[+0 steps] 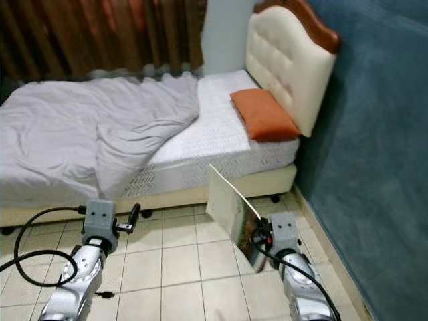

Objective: Clean up the room

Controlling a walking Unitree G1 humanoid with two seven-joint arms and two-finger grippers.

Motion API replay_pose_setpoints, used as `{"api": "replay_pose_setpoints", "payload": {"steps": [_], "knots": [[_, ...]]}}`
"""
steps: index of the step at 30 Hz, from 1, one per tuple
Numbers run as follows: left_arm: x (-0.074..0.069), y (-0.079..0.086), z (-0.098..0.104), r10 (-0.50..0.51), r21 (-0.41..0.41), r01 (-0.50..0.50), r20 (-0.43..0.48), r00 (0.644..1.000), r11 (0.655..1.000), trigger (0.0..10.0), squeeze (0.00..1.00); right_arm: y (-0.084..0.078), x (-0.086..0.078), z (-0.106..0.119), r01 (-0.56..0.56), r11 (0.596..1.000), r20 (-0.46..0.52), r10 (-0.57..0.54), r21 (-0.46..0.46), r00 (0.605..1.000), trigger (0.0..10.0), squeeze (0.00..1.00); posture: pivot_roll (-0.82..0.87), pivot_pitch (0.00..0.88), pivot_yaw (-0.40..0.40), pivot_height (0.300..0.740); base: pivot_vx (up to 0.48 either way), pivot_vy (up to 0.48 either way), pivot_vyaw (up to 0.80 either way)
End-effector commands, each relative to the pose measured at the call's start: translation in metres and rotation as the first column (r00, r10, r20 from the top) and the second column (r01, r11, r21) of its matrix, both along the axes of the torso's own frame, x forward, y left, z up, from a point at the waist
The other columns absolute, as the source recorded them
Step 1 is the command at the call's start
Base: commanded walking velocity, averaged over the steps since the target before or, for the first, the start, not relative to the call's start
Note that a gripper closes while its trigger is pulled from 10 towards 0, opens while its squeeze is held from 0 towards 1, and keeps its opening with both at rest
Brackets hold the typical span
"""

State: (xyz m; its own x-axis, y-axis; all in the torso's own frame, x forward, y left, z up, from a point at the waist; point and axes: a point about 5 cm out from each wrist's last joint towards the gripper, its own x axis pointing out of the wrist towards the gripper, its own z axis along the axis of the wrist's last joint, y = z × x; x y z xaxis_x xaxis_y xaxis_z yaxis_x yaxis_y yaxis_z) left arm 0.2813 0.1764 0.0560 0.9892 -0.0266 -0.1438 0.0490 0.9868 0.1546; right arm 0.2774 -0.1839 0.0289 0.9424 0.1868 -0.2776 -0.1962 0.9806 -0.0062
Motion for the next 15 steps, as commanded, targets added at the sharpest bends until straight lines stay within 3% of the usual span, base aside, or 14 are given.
{"api": "replay_pose_setpoints", "payload": {"steps": [1,10,15], "knots": [[0.0,0.011,-0.001,0.026,0.012,-0.026,-0.011,1.0,1.0,10.0,0.0,0.011,0.009,0.013,-0.025,0.999,0.061,0.023,0.024,0.998,10.0,0.0,-0.06,0.0,0.006,0.74,0.48,0.0,0.0],[0.001,0.008,-0.001,0.022,0.002,-0.022,-0.007,1.0,1.0,10.0,0.0,0.01,0.008,0.012,-0.021,0.999,0.057,0.019,0.031,0.998,10.0,0.0,-0.06,0.0,0.002,0.74,0.48,0.0,0.0],[-0.01,-0.002,0.001,-0.006,-0.048,0.007,0.024,1.0,0.999,10.0,0.0,-0.001,-0.002,0.018,0.052,0.985,0.094,-0.069,0.165,0.993,10.0,0.0,-0.06,0.0,-0.003,0.74,0.48,0.0,0.0]]}}
